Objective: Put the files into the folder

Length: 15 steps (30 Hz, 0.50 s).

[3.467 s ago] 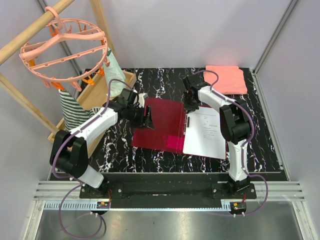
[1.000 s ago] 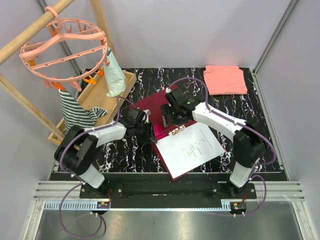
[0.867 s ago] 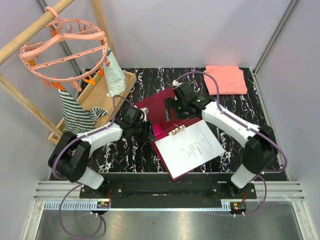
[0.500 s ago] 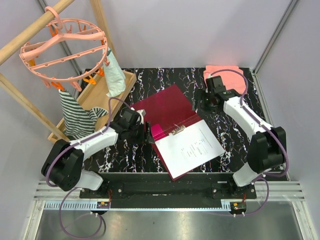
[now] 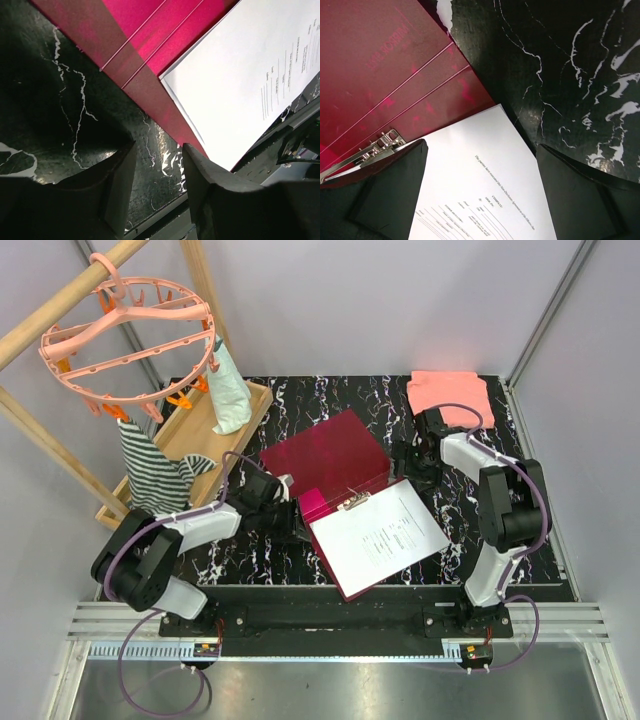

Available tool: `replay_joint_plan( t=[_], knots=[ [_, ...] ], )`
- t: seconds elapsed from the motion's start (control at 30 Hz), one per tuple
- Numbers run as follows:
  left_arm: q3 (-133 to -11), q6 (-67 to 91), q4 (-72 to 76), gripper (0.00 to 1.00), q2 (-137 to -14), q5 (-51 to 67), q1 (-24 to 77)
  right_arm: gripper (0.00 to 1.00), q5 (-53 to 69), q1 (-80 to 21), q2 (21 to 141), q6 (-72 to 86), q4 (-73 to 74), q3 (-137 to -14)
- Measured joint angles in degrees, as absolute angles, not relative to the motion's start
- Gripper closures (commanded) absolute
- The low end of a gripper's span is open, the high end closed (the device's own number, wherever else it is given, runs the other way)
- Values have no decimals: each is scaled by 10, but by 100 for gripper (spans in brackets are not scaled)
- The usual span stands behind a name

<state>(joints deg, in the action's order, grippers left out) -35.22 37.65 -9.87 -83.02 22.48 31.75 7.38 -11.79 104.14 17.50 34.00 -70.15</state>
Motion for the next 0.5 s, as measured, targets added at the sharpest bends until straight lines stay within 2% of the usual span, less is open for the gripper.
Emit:
replay_joint_plan(
  t=[0.5],
  knots=[
    [-351, 392, -56, 68, -859, 242, 334, 0, 106, -118, 1071, 141, 310, -703]
  ],
)
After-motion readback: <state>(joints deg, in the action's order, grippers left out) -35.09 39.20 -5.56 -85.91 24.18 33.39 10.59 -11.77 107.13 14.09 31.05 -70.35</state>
